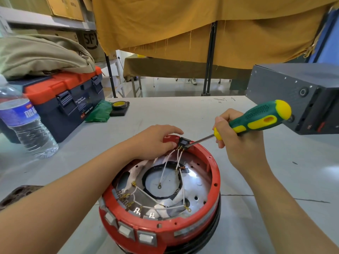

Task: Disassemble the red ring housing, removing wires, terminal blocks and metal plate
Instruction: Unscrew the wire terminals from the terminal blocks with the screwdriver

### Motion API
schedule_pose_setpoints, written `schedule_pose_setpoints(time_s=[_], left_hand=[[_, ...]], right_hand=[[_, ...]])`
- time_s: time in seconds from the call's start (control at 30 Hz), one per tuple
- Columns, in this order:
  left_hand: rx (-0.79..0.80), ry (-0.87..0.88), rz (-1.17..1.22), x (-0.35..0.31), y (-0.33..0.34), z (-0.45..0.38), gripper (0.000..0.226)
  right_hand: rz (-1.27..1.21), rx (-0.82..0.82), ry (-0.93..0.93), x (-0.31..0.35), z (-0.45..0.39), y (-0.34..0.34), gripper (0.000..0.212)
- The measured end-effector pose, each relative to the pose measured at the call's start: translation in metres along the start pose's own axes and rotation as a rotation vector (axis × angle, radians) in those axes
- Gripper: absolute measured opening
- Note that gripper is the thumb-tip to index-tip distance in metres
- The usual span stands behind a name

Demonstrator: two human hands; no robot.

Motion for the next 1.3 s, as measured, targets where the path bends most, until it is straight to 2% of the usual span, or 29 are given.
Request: schedule_pose_setpoints(time_s=[0.1,0.33,0.5,0.63,0.77,0.93,1.0,1.13,1.2,1.3], left_hand=[[-0.097,-0.051,-0.021,0.000,0.000,0.004,0.037],[-0.085,-0.012,0.054,0.001,0.003,0.011,0.023],[-0.056,0.056,0.114,-0.011,0.007,0.007,0.015],[-0.039,0.076,0.107,-0.014,0.010,0.002,0.015],[-0.004,0.096,0.114,-0.014,0.014,0.001,0.022],[0.043,0.021,0.160,-0.012,0.013,0.000,0.045],[0.043,0.027,0.089,-0.014,0.011,0.001,0.056],[0.010,0.004,-0.240,-0.020,0.016,0.007,0.087],[0.051,-0.036,-0.317,-0.019,0.024,0.013,0.090],[0.088,-0.010,-0.297,-0.018,0.027,0.017,0.091]], right_hand=[[-0.011,0.005,0.022,-0.002,-0.001,0.000,0.028],[-0.099,-0.041,0.145,-0.014,-0.007,-0.003,0.026],[-0.072,0.015,0.108,-0.013,0.000,0.005,0.031],[-0.150,-0.040,0.100,-0.005,-0.005,-0.003,0.031],[-0.164,-0.068,0.119,-0.007,-0.010,-0.010,0.031],[-0.173,-0.130,0.106,-0.007,-0.010,-0.013,0.032],[-0.178,-0.169,0.108,-0.008,-0.012,-0.017,0.033],[-0.183,-0.223,0.101,-0.009,-0.015,-0.023,0.037],[-0.168,-0.226,0.096,-0.009,-0.015,-0.023,0.036],[-0.165,-0.217,0.086,-0.008,-0.014,-0.022,0.036]])
Point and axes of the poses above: each hand's wrist, its own z-axis away from the middle knuckle, its own y-axis out of the palm, x = y × z, the point moved 5 cm from there along -z, towards the middle knuckle, and after that the axes turned 12 degrees about -x, right-handed, at the moved point
